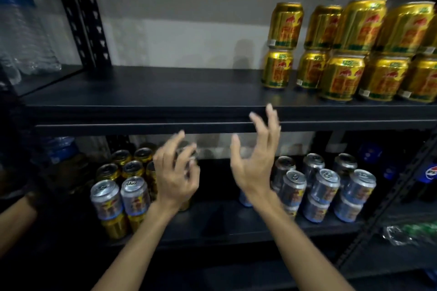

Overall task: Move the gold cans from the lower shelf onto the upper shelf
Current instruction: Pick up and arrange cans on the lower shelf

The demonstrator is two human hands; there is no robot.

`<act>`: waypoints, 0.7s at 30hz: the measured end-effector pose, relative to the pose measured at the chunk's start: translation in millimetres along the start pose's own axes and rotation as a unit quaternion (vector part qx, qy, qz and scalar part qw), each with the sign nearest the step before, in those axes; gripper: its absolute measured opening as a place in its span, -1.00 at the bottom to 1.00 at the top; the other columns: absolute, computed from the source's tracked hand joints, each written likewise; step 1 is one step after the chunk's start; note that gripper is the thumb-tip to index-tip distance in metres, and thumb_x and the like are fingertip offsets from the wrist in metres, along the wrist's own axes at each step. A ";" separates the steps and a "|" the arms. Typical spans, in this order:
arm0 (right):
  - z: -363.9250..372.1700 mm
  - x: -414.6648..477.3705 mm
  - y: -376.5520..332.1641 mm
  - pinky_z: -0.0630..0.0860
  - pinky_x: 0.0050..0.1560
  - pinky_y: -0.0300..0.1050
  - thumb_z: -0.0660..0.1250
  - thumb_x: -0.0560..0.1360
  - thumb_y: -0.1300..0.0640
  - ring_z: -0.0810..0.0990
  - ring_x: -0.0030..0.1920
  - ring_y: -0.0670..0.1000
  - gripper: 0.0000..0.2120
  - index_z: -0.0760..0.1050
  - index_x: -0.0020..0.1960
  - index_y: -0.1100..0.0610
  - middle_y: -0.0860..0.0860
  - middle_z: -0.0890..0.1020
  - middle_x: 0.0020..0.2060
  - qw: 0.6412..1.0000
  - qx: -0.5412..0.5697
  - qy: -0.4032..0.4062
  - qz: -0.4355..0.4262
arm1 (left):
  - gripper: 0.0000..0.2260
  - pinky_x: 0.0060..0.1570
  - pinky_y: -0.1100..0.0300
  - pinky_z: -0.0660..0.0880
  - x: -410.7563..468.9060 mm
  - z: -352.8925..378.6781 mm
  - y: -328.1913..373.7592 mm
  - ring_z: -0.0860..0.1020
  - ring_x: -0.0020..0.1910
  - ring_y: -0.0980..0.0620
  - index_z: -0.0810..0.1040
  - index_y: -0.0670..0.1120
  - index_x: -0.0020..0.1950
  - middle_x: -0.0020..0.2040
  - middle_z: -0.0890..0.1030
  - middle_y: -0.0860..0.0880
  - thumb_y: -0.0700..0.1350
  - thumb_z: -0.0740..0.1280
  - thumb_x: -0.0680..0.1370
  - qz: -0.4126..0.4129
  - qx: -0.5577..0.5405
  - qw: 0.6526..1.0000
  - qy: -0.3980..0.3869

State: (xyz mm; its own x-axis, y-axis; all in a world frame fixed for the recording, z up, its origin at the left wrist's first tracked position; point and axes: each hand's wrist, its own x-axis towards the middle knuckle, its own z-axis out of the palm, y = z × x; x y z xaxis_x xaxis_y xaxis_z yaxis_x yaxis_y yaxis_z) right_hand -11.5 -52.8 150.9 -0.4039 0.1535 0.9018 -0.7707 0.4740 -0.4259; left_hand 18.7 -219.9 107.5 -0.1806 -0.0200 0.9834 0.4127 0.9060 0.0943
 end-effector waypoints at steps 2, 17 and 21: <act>10.2 -39.0 6.0 0.23 0.53 0.24 0.35 0.55 0.15 0.23 0.57 0.21 -0.55 0.36 0.41 0.12 0.16 0.24 0.55 0.999 0.015 -0.039 0.002 | -0.71 0.23 0.06 0.39 -57.7 1.4 -11.9 0.50 0.17 -0.17 0.49 -0.13 0.23 0.25 0.46 -0.13 -0.21 0.27 0.50 -0.069 -0.011 0.994 -0.083; 108.1 -117.3 44.1 0.28 0.38 -0.26 0.43 0.53 0.16 0.36 0.47 0.03 -0.22 0.14 0.61 -0.18 0.04 0.28 0.50 0.855 0.046 -0.470 0.217 | -0.78 -0.20 0.11 0.54 -193.1 11.3 -69.6 0.56 -0.20 0.04 0.53 -0.07 -0.14 -0.13 0.51 0.05 -0.05 0.12 0.50 -0.288 0.010 0.876 -0.387; 117.7 -123.4 51.2 0.32 0.30 -0.32 0.47 0.50 0.23 0.45 0.40 0.03 -0.28 0.27 0.54 -0.14 0.03 0.38 0.40 0.872 0.056 -0.438 0.211 | -0.93 -0.16 0.13 0.49 -193.1 11.2 -72.2 0.52 -0.17 0.03 0.51 -0.10 -0.15 -0.13 0.49 0.03 -0.20 0.26 0.51 -0.301 0.004 0.873 -0.385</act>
State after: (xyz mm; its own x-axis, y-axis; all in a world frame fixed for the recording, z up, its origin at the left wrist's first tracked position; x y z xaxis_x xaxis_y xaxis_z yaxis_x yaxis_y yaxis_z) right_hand -59.1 -149.6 9.2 -0.8473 -0.4506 0.2811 -0.4850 0.4411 -0.7551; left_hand 13.7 -276.7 -90.9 -0.9097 -0.2056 0.3608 0.0317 0.8320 0.5539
